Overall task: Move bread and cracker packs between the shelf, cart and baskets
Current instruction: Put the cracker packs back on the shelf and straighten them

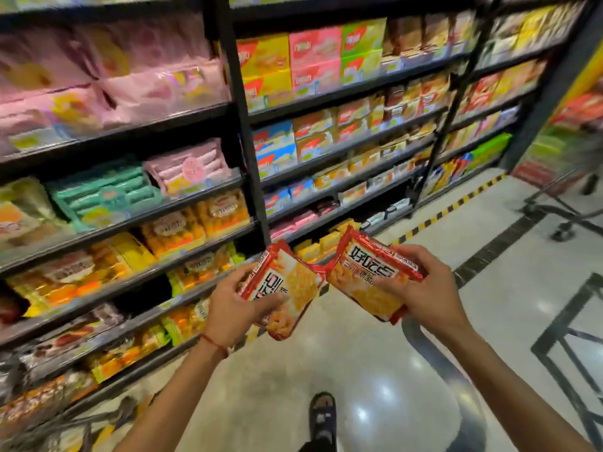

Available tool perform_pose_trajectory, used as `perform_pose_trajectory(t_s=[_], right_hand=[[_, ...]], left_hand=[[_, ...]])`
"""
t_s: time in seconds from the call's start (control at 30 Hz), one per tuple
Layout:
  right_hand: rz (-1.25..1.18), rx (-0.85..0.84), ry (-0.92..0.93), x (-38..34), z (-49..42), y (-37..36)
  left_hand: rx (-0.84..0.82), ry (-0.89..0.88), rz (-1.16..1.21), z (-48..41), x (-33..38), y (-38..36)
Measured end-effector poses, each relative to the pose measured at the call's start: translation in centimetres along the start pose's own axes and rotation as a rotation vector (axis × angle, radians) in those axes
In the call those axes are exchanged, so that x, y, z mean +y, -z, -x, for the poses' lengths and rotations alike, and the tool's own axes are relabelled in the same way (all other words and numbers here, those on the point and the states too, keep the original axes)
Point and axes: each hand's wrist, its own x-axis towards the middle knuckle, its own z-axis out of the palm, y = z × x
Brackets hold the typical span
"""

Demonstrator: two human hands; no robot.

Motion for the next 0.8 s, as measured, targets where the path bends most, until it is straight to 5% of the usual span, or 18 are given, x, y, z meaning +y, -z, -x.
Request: perform_pose_trajectory(t_s=[0.33, 0.8], right_hand=[[0.018, 0.203, 0.073, 0.5, -21.7, 7.0], [-0.06, 0.114, 0.113, 5.3, -51.9, 23.6]], left_hand=[[0.083, -0.108, -0.02, -22.4, 8.7, -11.6], [0.239, -0.266, -0.024, -42.6, 21.8, -36.4]])
